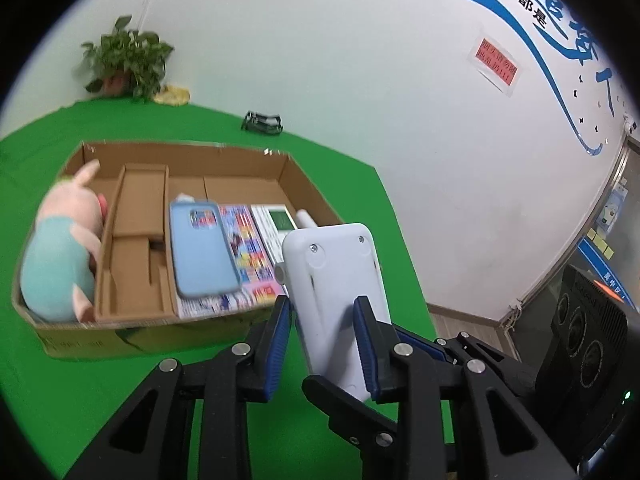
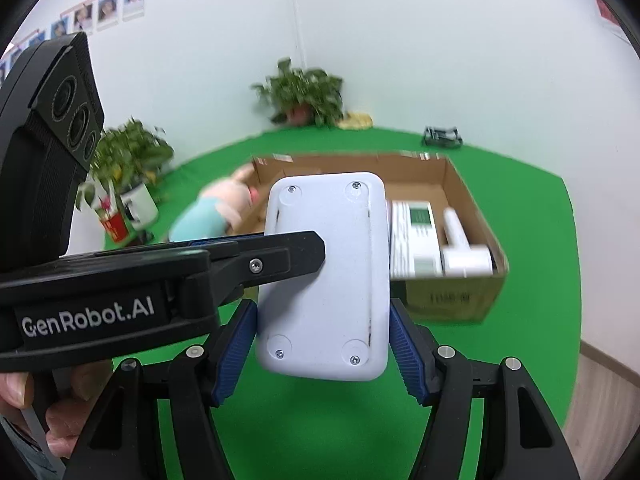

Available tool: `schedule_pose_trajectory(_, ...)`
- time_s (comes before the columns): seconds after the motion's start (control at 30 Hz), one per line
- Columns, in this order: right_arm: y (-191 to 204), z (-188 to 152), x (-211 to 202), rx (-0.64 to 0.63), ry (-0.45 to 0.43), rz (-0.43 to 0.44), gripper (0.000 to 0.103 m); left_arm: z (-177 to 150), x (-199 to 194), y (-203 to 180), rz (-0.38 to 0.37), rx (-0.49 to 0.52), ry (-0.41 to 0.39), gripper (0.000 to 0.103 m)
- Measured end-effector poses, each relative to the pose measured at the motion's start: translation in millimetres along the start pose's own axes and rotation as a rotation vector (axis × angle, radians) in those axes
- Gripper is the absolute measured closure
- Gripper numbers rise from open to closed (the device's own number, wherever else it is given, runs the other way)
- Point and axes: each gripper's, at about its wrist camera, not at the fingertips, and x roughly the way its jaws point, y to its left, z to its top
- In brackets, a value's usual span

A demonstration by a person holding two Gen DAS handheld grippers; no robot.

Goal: Organize objects
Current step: 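Lift the white phone case and carry it over the large box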

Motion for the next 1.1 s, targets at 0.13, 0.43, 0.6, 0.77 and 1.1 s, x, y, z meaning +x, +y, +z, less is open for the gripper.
schedule_pose_trajectory(0.13,6.9,29.0,4.6,-0.005,-0.026,0.004,0.041,24.4,-8.5,0.9,0.03,0.044,-0.051,0.074)
schedule_pose_trajectory(0.43,1.7,97.0,36.4,-0.014,-0.029,-0.001,0.041,88.1,10.4,14.1,0.055,0.067,-0.026,0.074)
schedule_pose_trajectory(0.6,-22.2,135.5,77.3,0.02,0.065,0.008,0.041,120.3,48.6,36.4,0.021,0.01,0.06,0.075)
schedule_pose_trajectory(0.77,-55.5,156.8,131.8,0.099,0.183,0.05,0.041,138.5,95.6,56.0,0.02,-0.022,0.155,0.075)
schedule_pose_trajectory(1.1,-107.4,131.0,210.0,0.137,0.349,0.044,0.04,125.2,174.6,85.9,-0.012,-0.139,0.331,0.076)
